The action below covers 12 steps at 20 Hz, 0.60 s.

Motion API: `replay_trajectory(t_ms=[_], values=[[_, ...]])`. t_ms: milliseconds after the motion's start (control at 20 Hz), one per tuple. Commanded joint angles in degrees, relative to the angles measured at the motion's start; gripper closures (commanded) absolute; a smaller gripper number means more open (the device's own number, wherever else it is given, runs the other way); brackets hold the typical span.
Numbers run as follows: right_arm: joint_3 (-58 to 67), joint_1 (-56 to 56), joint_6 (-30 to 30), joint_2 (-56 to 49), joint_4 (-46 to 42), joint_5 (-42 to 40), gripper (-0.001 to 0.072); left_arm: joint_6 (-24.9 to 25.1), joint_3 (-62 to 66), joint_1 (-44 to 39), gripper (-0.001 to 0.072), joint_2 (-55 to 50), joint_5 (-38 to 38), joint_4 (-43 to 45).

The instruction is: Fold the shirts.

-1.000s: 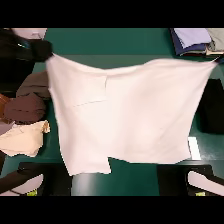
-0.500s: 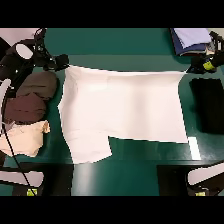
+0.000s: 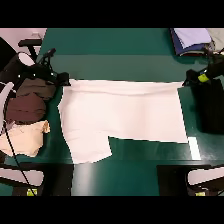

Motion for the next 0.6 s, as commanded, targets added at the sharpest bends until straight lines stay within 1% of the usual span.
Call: replay_trajectory(t_ms=[0,50,100,150,200,350,450,500,550], values=[[-12.3,-0.1,-0.2,4.7,0.1,-4.2,0.0693,-5.1,-5.0,0.1,0.0679,-0.1,-1.2,2.4],[-14.3,-0.1,-0.2,5.4,0.1,-5.0,0.0693,-6.4,-5.5,0.1,0.0514,-0.1,-1.2,3.3],[-15.7,-0.2,-0.2,6.1,0.2,-5.4,0.0619,-6.6,-5.5,0.1,0.0193,0.0,-1.6,3.4],[-15.9,-0.3,-0.2,6.6,0.1,-5.4,0.0365,-7.0,-5.5,0.1,0.0169,0.5,-2.3,3.6],[-15.9,-0.6,-0.2,7.5,0.2,-5.0,0.0310,-7.0,-5.5,0.1,0.0219,1.3,-3.1,3.9],[-16.2,-2.3,-0.2,13.4,0.2,-3.4,0.0314,-7.1,-6.7,0.1,0.0216,7.8,-8.2,7.6],[-17.9,-3.5,-0.2,18.5,0.2,-1.4,0.0315,-8.4,-13.4,0.1,0.0216,15.6,-10.4,10.2],[-18.1,-3.5,-0.2,18.9,0.2,-1.4,0.0315,-8.5,-14.1,0.1,0.0216,16.3,-10.5,10.2],[-21.2,-3.5,-0.2,23.4,0.2,-1.9,0.0315,-10.3,-24.6,0.1,0.0216,25.0,-10.9,10.1]])
